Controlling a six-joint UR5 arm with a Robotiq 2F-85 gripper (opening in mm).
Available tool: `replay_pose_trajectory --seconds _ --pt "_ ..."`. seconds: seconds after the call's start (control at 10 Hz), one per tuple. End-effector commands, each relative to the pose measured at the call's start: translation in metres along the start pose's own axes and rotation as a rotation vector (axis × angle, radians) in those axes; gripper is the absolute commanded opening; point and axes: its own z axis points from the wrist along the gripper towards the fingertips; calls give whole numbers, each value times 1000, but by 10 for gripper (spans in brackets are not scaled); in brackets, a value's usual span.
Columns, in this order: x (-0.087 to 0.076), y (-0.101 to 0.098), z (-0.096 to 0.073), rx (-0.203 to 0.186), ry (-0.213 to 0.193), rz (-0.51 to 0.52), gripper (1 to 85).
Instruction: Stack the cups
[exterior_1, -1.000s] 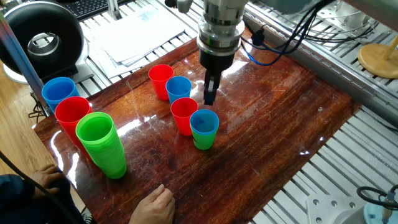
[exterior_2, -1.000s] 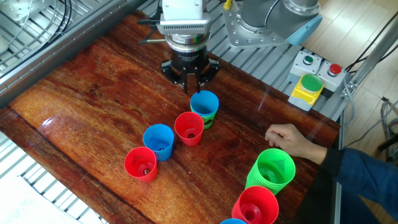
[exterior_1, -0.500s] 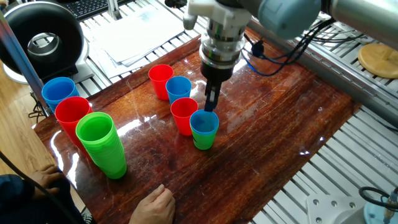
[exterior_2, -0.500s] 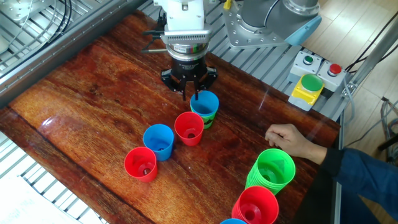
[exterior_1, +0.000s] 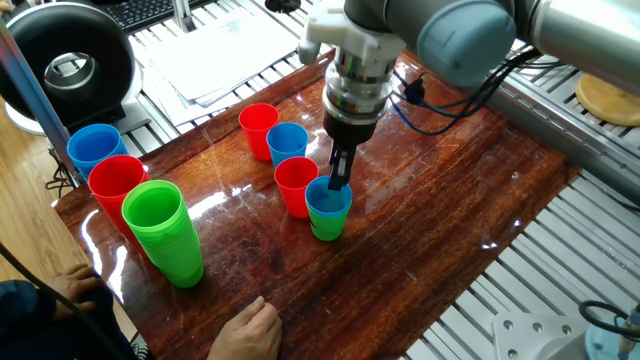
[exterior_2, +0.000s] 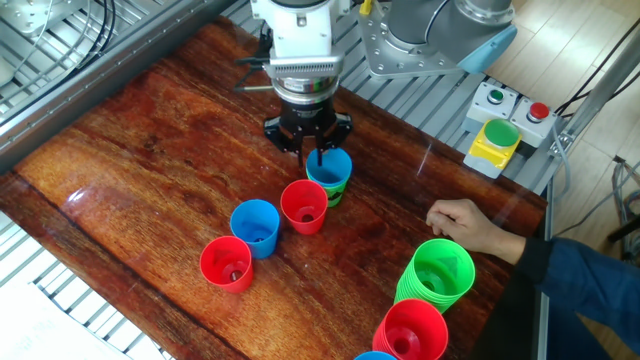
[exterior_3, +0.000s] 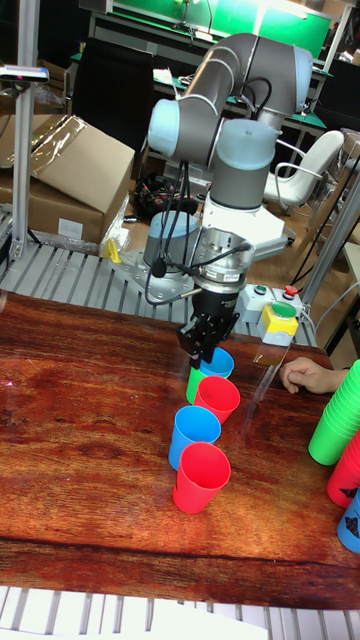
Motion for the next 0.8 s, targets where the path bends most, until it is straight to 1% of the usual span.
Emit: replay_pose_trajectory --seconds 0.0,0.2,0.4,0.6,0.7 --pt "-3 3 7 -8 -21 1 323" --pt "-4 2 12 -6 -34 -8 323" --pt "-5 1 13 -6 -41 -13 323" --pt "-4 1 15 -4 -41 -7 270" --pt "-2 2 15 -9 -37 9 173"
